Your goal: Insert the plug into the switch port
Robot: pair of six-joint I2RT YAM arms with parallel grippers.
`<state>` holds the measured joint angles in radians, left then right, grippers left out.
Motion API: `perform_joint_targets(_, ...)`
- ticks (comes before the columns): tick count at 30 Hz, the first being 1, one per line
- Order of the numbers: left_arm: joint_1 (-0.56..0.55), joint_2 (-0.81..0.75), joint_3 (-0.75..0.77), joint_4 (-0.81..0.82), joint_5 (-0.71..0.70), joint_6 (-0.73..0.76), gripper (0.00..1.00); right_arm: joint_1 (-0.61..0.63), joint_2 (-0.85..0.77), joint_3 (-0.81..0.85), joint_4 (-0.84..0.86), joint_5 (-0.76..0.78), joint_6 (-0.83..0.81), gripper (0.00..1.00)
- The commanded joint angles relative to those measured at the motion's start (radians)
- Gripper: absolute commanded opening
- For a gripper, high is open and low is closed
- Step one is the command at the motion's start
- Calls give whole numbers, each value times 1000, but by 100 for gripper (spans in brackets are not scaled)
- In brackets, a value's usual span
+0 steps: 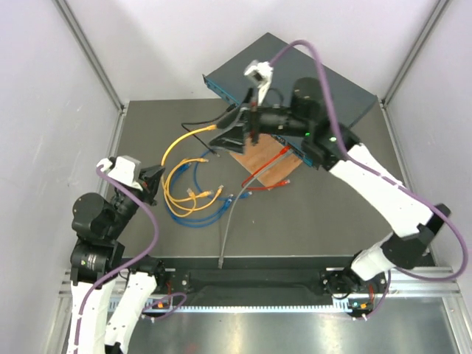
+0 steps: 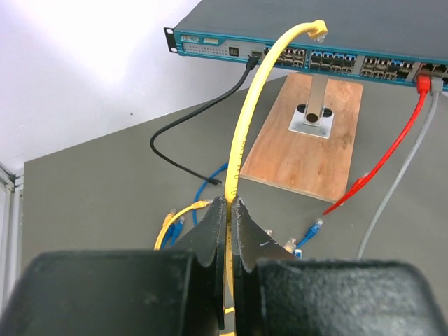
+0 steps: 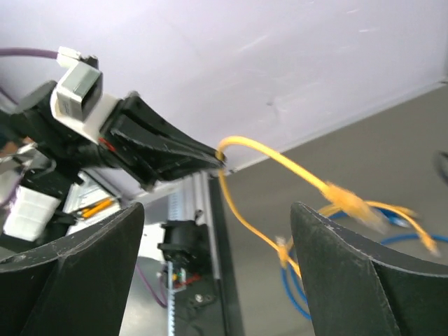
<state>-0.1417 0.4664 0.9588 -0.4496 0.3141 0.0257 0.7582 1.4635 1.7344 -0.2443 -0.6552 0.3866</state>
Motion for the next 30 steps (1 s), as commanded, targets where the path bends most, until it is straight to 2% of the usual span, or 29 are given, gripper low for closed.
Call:
perform_joint_targets(1, 4, -32, -25, 55, -4, 43, 0, 79, 64, 56, 158, 25, 112, 83)
perform_joint_targets(11, 4, -57, -63, 112, -3, 82, 0, 130, 188, 31, 296, 40, 353, 79)
perform_joint_targets(15, 4, -60, -80, 126, -39, 92, 0, 130, 186, 16, 286, 43, 365, 79)
perform_joint_targets(22, 4, -68, -106, 157, -10, 85, 0, 135, 204, -12, 270, 69, 363, 77)
perform_joint_targets(30, 4, -83, -138, 158, 45, 112, 0, 147, 302, 83, 332, 68, 403, 74)
